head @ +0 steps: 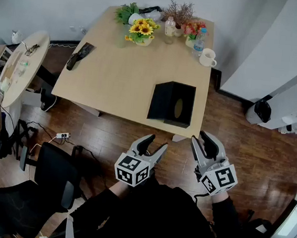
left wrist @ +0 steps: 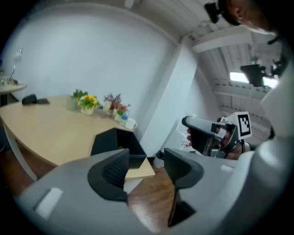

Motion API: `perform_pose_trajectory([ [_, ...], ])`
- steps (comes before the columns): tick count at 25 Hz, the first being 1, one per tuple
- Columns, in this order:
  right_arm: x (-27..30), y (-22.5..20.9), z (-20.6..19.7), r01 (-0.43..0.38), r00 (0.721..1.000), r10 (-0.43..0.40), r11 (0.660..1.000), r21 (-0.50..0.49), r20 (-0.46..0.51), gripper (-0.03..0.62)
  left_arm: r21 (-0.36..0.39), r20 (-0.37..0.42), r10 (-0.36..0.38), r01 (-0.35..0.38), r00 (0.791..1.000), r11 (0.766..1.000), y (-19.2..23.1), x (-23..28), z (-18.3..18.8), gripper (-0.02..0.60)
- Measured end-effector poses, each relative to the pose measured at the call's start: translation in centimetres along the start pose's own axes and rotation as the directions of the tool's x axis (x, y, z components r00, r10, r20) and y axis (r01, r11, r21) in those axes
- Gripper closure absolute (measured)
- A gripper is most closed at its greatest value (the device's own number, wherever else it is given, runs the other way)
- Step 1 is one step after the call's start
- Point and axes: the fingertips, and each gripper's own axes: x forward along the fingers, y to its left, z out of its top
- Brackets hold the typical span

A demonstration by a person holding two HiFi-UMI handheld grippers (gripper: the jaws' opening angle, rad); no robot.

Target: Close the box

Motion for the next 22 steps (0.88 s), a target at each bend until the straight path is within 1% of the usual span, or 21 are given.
perform_pose_trajectory([
  [1,2.8,-1.1,-0.5,-0.035,0.998,0.035,0.999,0.004,-0.044,0.467,-0.079,-0.05,-0.013,0.009,0.999,0.997,2.2,1.3,-0.6,0.359],
  [2,5.5,-2.2,-1.0,-0.068,0.994,0.068,0.998,0.007,-0.087,0.468,-0.159,-0.094,-0.03,0.015,0.995,0.987,4.2,2.6,-1.2,0.359],
  [3,8.2,-3.4,-1.3,-0.098,0.987,0.098,0.995,0.005,-0.129,0.467,-0.238,-0.126,-0.05,0.019,0.991,0.971,6.1,3.8,-1.6,0.359],
  [4,10.9,-4.7,-1.6,-0.125,0.978,0.123,0.992,-0.001,-0.168,0.468,-0.314,-0.145,-0.072,0.024,0.987,0.949,7.6,5.1,-1.8,0.359],
  [5,13.5,-6.1,-1.7,-0.15,0.968,0.145,0.989,-0.009,-0.207,0.468,-0.389,-0.15,-0.091,0.026,0.984,0.921,8.8,6.3,-1.9,0.359],
  [6,16.0,-7.3,-2.0,-0.174,0.954,0.165,0.985,-0.013,-0.249,0.468,-0.464,-0.146,-0.102,0.023,0.984,0.885,9.8,7.3,-2.1,0.359],
  [8,20.3,-9.2,-3.2,-0.225,0.913,0.209,0.974,-0.005,-0.349,0.467,-0.603,-0.124,-0.091,-0.002,0.988,0.798,11.3,8.6,-2.7,0.359],
  [9,22.4,-10.0,-4.1,-0.251,0.885,0.229,0.968,-0.001,-0.404,0.467,-0.653,-0.111,-0.074,-0.017,0.991,0.757,12.1,9.2,-2.8,0.359],
  [10,24.5,-10.7,-5.0,-0.275,0.853,0.245,0.961,0.002,-0.462,0.467,-0.69,-0.098,-0.055,-0.028,0.994,0.723,13.0,9.8,-2.8,0.359],
  [11,26.5,-11.4,-6.0,-0.301,0.812,0.259,0.954,0.004,-0.523,0.457,-0.717,-0.085,-0.035,-0.037,0.996,0.696,13.8,10.3,-2.7,0.359],
  [12,28.3,-11.8,-7.2,-0.33,0.762,0.272,0.944,0.009,-0.587,0.442,-0.736,-0.074,-0.015,-0.045,0.997,0.675,14.4,10.7,-2.6,0.359],
  [13,29.7,-12.1,-8.4,-0.362,0.704,0.282,0.932,0.012,-0.652,0.427,-0.752,-0.067,0.003,-0.053,0.998,0.657,14.7,11.0,-2.5,0.359],
  [14,30.9,-12.2,-9.8,-0.396,0.638,0.286,0.918,0.014,-0.715,0.424,-0.764,-0.065,0.017,-0.06,0.998,0.643,14.8,11.1,-2.7,0.359],
  [15,31.7,-12.4,-11.3,-0.427,0.564,0.286,0.904,0.022,-0.775,0.423,-0.774,-0.064,0.025,-0.065,0.998,0.63,14.7,11.2,-2.8,0.36],
  [16,32.3,-12.4,-12.7,-0.449,0.483,0.29,0.892,0.051,-0.826,0.415,-0.782,-0.06,0.03,-0.065,0.998,0.62,14.6,11.2,-3.0,0.36],
  [17,32.8,-12.3,-13.8,-0.453,0.397,0.312,0.885,0.111,-0.863,0.414,-0.789,-0.052,0.034,-0.062,0.998,0.611,14.5,11.2,-3.0,0.362],
  [18,33.3,-11.9,-14.4,-0.438,0.312,0.358,0.876,0.201,-0.88,0.413,-0.796,-0.04,0.04,-0.056,0.998,0.603,14.6,11.3,-3.0,0.362],
  [19,33.7,-11.3,-14.7,-0.413,0.236,0.415,0.861,0.296,-0.879,0.414,-0.803,-0.027,0.048,-0.05,0.998,0.594,14.9,11.4,-2.9,0.377],
  [20,34.0,-10.6,-14.8,-0.392,0.175,0.461,0.843,0.368,-0.87,0.418,-0.811,-0.016,0.058,-0.046,0.998,0.583,15.1,11.4,-2.8,0.384],
  [21,34.2,-10.2,-15.0,-0.384,0.128,0.481,0.83,0.404,-0.867,0.424,-0.82,-0.007,0.067,-0.044,0.998,0.571,15.3,11.4,-2.8,0.4],
  [22,34.3,-10.0,-15.4,-0.385,0.091,0.475,0.827,0.409,-0.875,0.429,-0.828,-0.001,0.075,-0.043,0.997,0.559,15.5,11.3,-2.9,0.409],
])
